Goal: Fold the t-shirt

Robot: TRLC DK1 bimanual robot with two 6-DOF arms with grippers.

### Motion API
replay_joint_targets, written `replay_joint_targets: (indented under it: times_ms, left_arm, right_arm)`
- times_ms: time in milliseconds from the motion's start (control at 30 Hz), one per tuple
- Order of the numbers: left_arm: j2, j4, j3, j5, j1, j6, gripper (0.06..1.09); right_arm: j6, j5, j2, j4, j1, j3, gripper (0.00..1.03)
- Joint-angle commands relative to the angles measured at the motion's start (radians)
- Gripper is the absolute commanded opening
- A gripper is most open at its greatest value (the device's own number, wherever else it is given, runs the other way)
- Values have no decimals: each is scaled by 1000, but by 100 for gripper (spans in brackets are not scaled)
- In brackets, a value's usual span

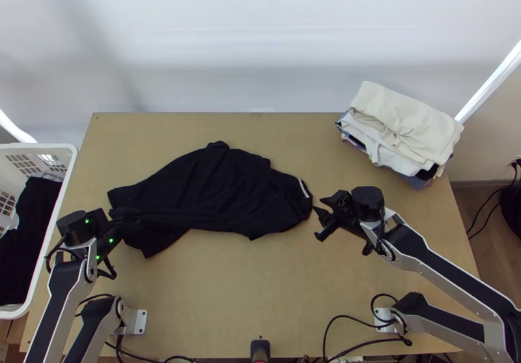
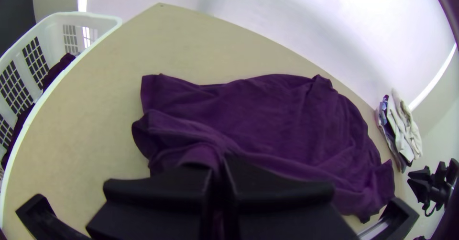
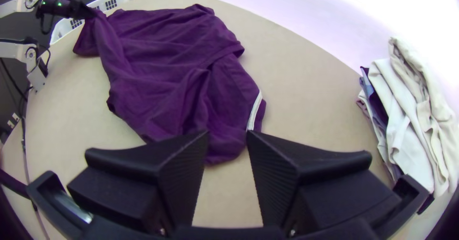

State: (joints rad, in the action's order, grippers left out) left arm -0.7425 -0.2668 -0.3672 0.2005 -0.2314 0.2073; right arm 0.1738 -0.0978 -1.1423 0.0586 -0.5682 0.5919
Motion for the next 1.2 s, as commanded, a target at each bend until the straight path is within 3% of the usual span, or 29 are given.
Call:
replay_joint_targets:
  times_ms: [0, 1167]
  left_arm:
    - [-6, 0, -29, -10, -3, -9, 9]
    - [3, -8, -32, -23, 3, 26, 9]
  right_arm:
    - [33, 3, -37, -59, -2, -27, 39]
    - [-77, 32, -304, -217, -154, 26, 39]
